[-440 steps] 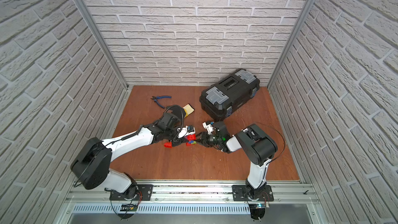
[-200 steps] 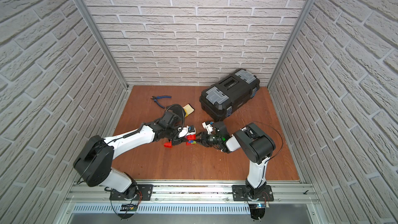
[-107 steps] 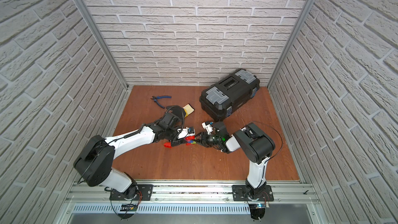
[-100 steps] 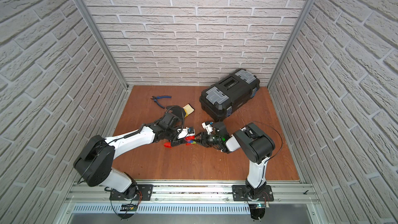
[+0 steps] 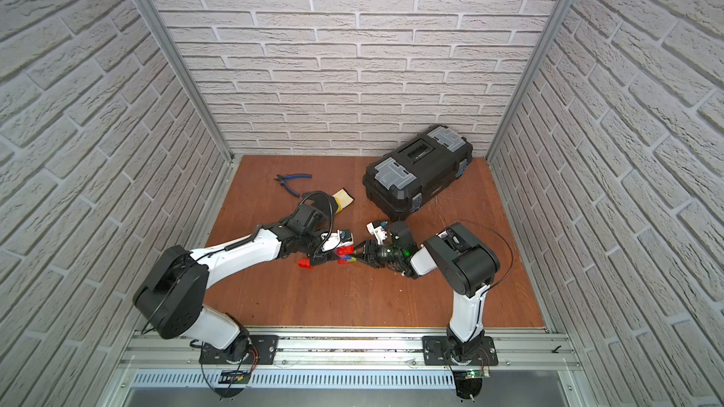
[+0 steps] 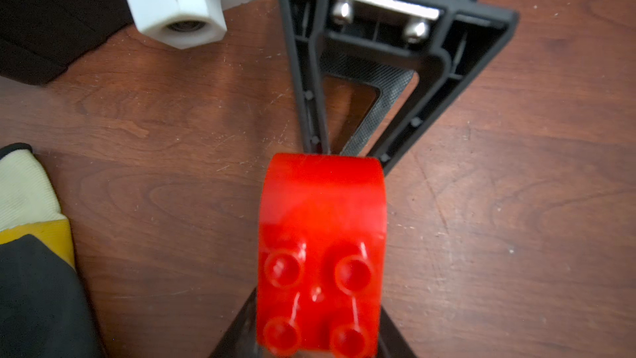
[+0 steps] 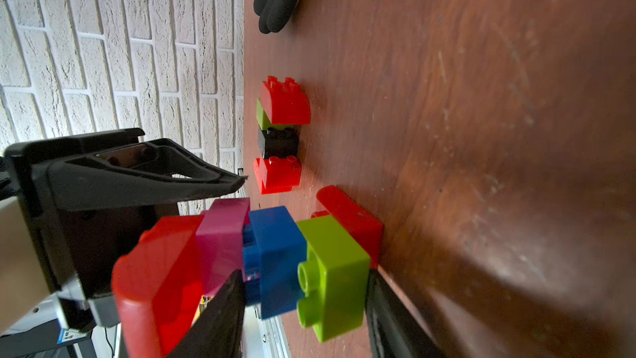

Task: Assemble the letter s with lego
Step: Assemble the lego brick with the lego brick.

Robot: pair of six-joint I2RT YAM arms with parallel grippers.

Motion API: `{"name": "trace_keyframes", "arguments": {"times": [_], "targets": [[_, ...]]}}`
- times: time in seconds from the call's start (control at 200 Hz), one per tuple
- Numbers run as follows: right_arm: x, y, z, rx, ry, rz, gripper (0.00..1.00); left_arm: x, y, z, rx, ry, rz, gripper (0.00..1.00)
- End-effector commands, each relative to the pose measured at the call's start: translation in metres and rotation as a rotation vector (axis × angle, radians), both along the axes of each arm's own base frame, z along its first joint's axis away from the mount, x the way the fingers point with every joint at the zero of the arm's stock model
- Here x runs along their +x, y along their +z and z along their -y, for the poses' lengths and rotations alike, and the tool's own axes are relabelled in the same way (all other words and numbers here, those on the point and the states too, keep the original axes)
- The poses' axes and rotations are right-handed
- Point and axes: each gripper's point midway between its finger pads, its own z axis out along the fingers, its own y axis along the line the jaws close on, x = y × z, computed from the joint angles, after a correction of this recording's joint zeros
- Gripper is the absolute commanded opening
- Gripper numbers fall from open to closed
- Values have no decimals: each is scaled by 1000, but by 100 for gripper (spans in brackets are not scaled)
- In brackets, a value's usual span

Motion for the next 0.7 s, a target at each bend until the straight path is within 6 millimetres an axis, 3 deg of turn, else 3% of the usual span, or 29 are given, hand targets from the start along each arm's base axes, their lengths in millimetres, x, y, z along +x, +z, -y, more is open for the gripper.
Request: {"name": "trace_keyframes", "arguments": {"times": [0.0, 0.265, 0.46, 0.695], "targets": [[-5, -3, -1, -6, 15, -2, 56, 0, 15, 4, -40, -20, 16, 47], [-5, -3, -1, -10, 15, -2, 56, 2, 28, 12, -62, -45, 39, 50], [-6, -3, 0, -15, 17, -2, 56, -2, 25, 17, -56, -72, 24, 50], [-5, -3, -1, -15, 19, -5, 56, -5, 22, 17, -46, -85, 7, 42]]}}
